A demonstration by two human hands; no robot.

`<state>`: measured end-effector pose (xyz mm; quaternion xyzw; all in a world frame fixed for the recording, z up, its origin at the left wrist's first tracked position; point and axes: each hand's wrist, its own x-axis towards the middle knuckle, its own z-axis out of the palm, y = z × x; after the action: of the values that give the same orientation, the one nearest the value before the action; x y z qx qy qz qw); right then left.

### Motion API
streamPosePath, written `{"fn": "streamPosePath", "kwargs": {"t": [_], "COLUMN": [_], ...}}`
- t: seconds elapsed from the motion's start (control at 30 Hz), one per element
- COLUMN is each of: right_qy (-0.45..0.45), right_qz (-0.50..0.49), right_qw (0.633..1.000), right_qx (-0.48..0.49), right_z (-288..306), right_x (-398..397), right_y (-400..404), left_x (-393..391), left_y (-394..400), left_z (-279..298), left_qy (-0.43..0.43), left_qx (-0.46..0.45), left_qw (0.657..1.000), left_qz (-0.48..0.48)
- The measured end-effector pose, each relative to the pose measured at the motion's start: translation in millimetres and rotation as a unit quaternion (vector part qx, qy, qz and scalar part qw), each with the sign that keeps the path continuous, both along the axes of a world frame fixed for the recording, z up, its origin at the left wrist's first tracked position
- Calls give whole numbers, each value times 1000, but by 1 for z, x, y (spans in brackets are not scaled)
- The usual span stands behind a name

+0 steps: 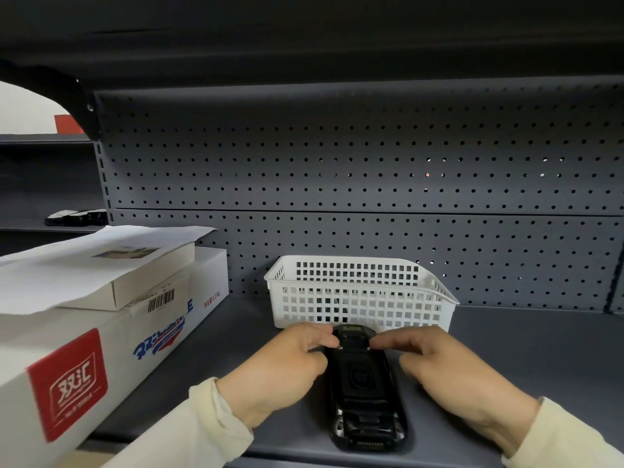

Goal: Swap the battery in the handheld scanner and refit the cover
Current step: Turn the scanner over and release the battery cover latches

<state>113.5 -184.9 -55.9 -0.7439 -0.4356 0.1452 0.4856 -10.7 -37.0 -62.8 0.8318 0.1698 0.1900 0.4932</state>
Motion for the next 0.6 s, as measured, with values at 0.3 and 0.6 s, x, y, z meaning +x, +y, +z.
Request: {"fn": "streamPosePath", "kwargs": {"t": [0.3,0.6], "right_qy": [-31,-177], "right_qz": [-12,-57], "right_qw": [999,981], "right_qx": [-16,-62], "right_z": [2,4], "right_x": [-2,-11], "right_y": [2,5], "left_x": [-4,-6], "left_y": [0,-3], "left_z": [6,5], "left_qy": [19,34], "left_qx": [68,182], "left_qw": [997,982], "left_qz": [-4,41]}}
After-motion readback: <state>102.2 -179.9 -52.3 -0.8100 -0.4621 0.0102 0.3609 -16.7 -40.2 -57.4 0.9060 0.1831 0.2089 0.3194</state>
